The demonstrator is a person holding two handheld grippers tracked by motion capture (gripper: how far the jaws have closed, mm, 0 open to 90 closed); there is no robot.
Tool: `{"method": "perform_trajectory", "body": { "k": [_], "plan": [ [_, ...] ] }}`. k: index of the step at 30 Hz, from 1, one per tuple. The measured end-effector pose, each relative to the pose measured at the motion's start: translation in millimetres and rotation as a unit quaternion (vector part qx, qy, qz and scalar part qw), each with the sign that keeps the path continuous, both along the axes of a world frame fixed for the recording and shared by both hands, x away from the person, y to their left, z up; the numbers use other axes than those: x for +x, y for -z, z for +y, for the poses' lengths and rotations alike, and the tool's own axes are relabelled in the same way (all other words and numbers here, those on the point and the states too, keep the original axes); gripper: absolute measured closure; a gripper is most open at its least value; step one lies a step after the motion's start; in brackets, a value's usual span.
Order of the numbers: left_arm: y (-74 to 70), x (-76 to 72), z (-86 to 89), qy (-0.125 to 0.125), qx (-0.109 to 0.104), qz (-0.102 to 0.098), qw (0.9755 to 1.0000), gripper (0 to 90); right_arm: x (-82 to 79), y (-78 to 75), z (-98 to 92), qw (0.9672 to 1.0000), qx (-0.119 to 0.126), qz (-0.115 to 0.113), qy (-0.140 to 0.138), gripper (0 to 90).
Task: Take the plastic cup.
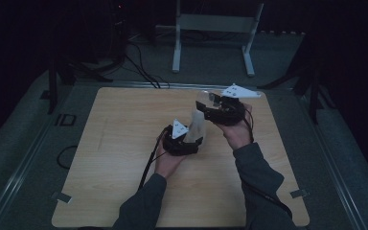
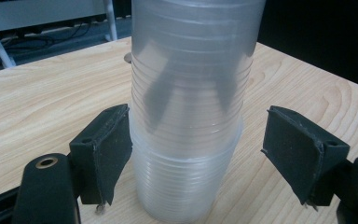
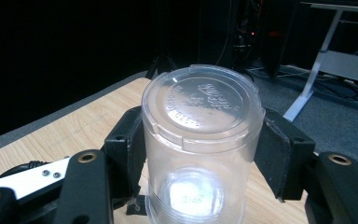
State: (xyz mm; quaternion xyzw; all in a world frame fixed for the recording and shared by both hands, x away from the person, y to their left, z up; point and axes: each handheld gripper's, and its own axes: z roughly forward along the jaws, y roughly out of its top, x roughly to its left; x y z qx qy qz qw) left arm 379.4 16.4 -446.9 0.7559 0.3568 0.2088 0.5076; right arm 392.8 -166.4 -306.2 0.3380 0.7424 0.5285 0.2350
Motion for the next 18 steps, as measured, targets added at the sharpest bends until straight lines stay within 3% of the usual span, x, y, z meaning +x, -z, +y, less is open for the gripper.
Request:
{"method": "perform_trajectory", "body": {
  "k": [18],
  "plan": [
    [0.3,-5.0,5.5,0.002,-0.007,0.003,1.0,23.4,-5.4,-11.1,-11.1,0.9999,0.007,-0.015,0.006,39.3]
  ]
}}
